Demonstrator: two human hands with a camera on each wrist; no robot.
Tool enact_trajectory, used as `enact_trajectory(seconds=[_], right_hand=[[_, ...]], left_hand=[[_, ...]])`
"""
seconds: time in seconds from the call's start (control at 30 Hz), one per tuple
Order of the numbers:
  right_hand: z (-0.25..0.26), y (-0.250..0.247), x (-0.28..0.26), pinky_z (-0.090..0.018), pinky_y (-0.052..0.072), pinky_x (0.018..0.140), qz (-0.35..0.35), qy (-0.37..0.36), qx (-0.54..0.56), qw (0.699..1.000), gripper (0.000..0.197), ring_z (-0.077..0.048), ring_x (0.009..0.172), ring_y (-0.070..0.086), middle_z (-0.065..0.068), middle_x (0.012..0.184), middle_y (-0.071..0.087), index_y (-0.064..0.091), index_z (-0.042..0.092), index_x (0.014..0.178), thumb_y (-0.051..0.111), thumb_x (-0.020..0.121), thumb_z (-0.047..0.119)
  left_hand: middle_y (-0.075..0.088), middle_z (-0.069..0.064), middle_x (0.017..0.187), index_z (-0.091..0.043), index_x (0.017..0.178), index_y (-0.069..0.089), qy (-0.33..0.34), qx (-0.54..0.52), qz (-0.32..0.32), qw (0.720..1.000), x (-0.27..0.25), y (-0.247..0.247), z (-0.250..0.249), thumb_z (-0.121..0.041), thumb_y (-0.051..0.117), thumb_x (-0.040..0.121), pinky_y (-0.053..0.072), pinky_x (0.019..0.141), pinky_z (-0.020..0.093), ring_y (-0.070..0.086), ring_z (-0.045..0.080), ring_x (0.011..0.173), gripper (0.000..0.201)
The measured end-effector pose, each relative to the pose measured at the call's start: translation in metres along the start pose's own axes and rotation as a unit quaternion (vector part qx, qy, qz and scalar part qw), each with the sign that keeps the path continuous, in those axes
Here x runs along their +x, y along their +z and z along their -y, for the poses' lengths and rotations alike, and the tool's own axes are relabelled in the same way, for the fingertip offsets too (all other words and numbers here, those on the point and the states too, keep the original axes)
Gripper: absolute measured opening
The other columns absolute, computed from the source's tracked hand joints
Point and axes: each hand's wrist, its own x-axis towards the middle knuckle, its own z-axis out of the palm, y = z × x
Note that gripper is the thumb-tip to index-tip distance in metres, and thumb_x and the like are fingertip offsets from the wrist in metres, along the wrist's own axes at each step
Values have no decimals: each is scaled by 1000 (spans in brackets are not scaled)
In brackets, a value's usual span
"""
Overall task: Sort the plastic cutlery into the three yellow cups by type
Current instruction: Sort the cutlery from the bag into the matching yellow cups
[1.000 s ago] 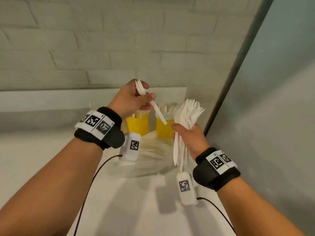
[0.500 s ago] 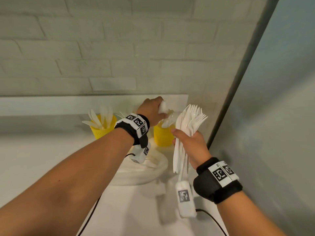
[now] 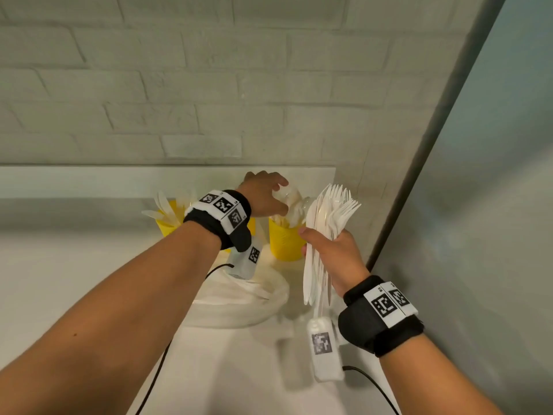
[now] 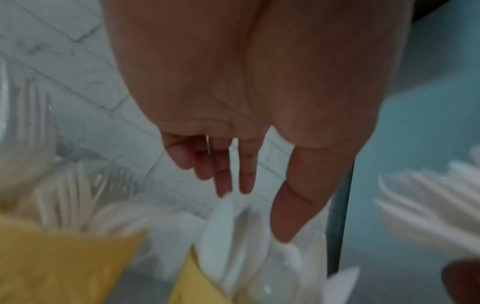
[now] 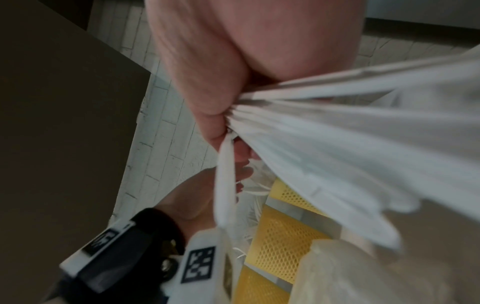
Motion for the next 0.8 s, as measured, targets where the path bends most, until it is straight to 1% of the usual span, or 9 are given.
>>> enact_trajectory(seconds=[0.1,0.17,0.23,0.33,0.43,0.47,0.63,0.73,0.8], right_hand=[[0,1,5,-27,53,61,2,1,-5,1000,20,-14,63,62,-4,78,64,64,14,102,70,82,15],[1,3,8,-29,53,64,5,4,-3,1000,19,-15,65,63,-4,78,64,64,15,100,70,82,16],[1,4,10,-28,53,62,6,5,-1,1000,20,-14,64,63,-4,76,64,64,15,101,71,82,17],[1,5,10,-25,52,57,11,2,-1,1000,24,-12,61,62,-4,74,62,64,11,104,71,82,17],[4,2,9,-27,53,62,16,-2,-7,1000,23,-13,64,63,-4,77,63,64,14,103,71,82,19],[4,0,9,-28,53,63,17,-2,-5,1000,21,-14,66,63,-4,78,64,64,16,101,71,82,19],[3,2,9,-26,53,60,11,1,-4,1000,22,-13,61,62,-3,75,64,64,14,101,72,81,17],[2,5,7,-24,52,54,20,-2,-3,1000,26,-11,57,62,-2,75,64,64,11,106,71,82,15],[3,6,6,-23,53,54,35,-10,-8,999,25,-11,57,61,-3,74,63,63,11,106,70,83,15]], left_hand=[[51,4,126,-23,133,48,-31,23,-12,999,-13,-10,12,-36,79,73,41,92,32,47,25,117,69],[56,3,120,-21,132,49,-46,26,17,998,-21,-8,16,-31,81,72,42,85,28,54,21,107,69],[62,-1,105,-20,125,55,-49,5,27,998,-24,-2,17,-24,80,74,43,79,26,57,18,97,57],[61,-5,78,-13,104,67,-34,-24,-22,999,-25,-3,12,-20,76,77,51,78,27,66,20,88,29],[62,-7,69,-14,93,67,-30,-82,-55,995,-20,-12,4,-22,76,79,49,61,20,64,12,63,19],[63,-6,70,-15,93,66,-29,-89,-55,994,-18,-13,1,-23,76,79,48,59,18,63,11,60,19],[69,3,82,-12,95,66,-35,-90,-35,995,-10,3,-8,-23,75,79,56,82,30,71,19,78,22],[70,4,91,-15,94,65,-36,-108,-45,993,-11,8,-7,-27,76,78,55,85,35,69,22,86,23],[69,4,94,-14,97,66,-30,-121,-54,991,-18,3,-6,-28,75,80,55,84,35,67,21,84,25]])
